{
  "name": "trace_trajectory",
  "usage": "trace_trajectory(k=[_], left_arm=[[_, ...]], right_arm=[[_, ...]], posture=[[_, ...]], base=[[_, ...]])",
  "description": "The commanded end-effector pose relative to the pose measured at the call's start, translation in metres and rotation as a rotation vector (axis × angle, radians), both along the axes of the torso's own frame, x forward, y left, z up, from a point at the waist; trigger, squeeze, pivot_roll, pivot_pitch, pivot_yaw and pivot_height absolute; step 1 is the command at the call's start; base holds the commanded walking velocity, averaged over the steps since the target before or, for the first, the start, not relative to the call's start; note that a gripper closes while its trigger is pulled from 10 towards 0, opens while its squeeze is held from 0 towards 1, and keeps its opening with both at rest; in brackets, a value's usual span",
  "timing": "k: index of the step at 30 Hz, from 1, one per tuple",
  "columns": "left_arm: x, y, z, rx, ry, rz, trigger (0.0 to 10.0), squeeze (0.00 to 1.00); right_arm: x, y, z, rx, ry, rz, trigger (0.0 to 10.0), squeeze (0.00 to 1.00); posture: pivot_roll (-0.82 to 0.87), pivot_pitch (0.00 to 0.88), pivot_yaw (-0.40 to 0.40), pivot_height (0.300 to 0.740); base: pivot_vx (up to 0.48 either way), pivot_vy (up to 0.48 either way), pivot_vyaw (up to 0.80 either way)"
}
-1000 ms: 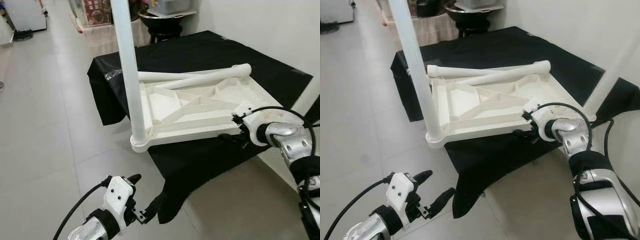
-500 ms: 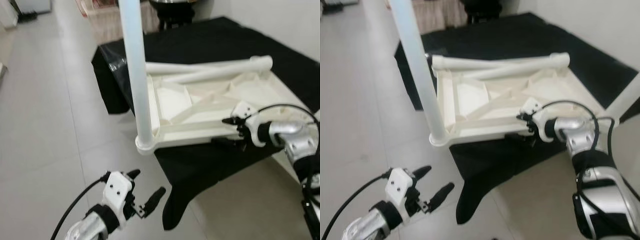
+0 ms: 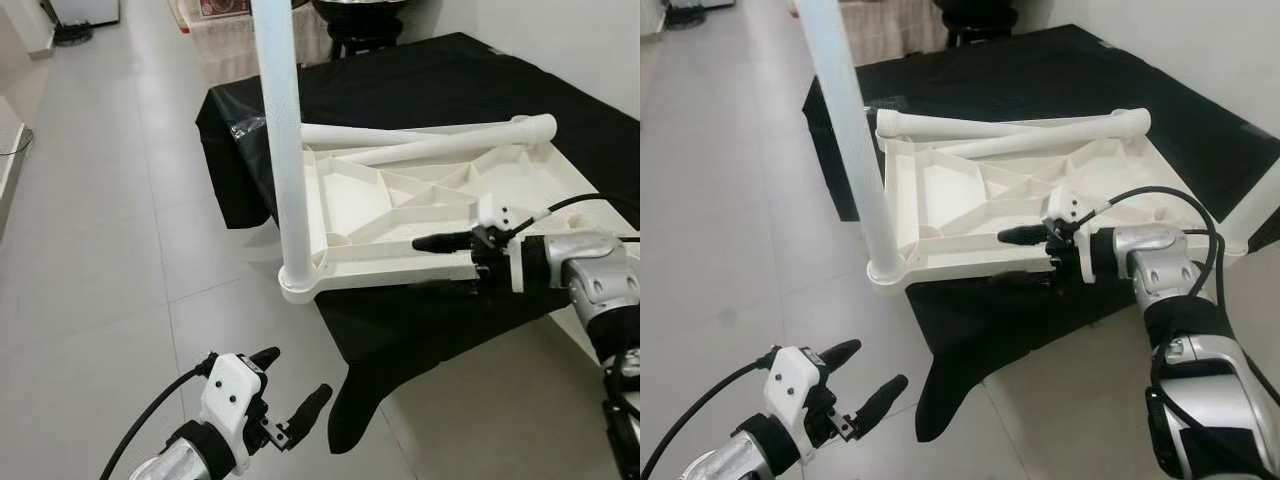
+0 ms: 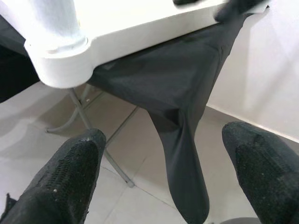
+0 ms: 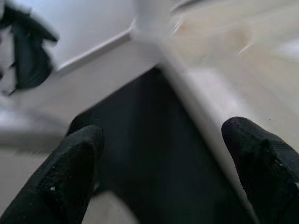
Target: Building children table
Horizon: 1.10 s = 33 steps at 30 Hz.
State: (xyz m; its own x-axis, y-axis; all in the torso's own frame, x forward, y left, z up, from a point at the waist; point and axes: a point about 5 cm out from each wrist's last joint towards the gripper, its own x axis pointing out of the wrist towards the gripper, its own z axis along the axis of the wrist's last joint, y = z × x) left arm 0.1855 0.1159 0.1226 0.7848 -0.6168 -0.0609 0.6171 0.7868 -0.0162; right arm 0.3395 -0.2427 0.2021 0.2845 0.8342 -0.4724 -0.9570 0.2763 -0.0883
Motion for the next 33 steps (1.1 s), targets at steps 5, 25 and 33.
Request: trace_trajectory(k=[5,25,33], left_arm=[[-0.006,0.000,0.000,0.005,0.023,-0.019,10.0,0.00],[-0.009,0.000,0.003,0.004,0.033,-0.021,10.0,0.00],[-0.011,-0.001,0.004,0.001,0.037,-0.017,10.0,0.00]], right_arm=[[-0.002,-0.005,-0.019,-0.152,0.103,-0.017,10.0,0.00],[0.027,-0.031,0.001,-0.262,-0.023,-0.489,10.0,0.00],[0.043,-0.038,0.017,-0.286,-0.163,-0.760,10.0,0.00]], posture=[[0.07,0.206,0.030,0.740],[0.07,0.232,0.032,0.740],[0.08,0.246,0.027,0.740]], base=[[0.000,0.000,0.00],[0.000,0.000,0.00],[0.000,0.000,0.00]])
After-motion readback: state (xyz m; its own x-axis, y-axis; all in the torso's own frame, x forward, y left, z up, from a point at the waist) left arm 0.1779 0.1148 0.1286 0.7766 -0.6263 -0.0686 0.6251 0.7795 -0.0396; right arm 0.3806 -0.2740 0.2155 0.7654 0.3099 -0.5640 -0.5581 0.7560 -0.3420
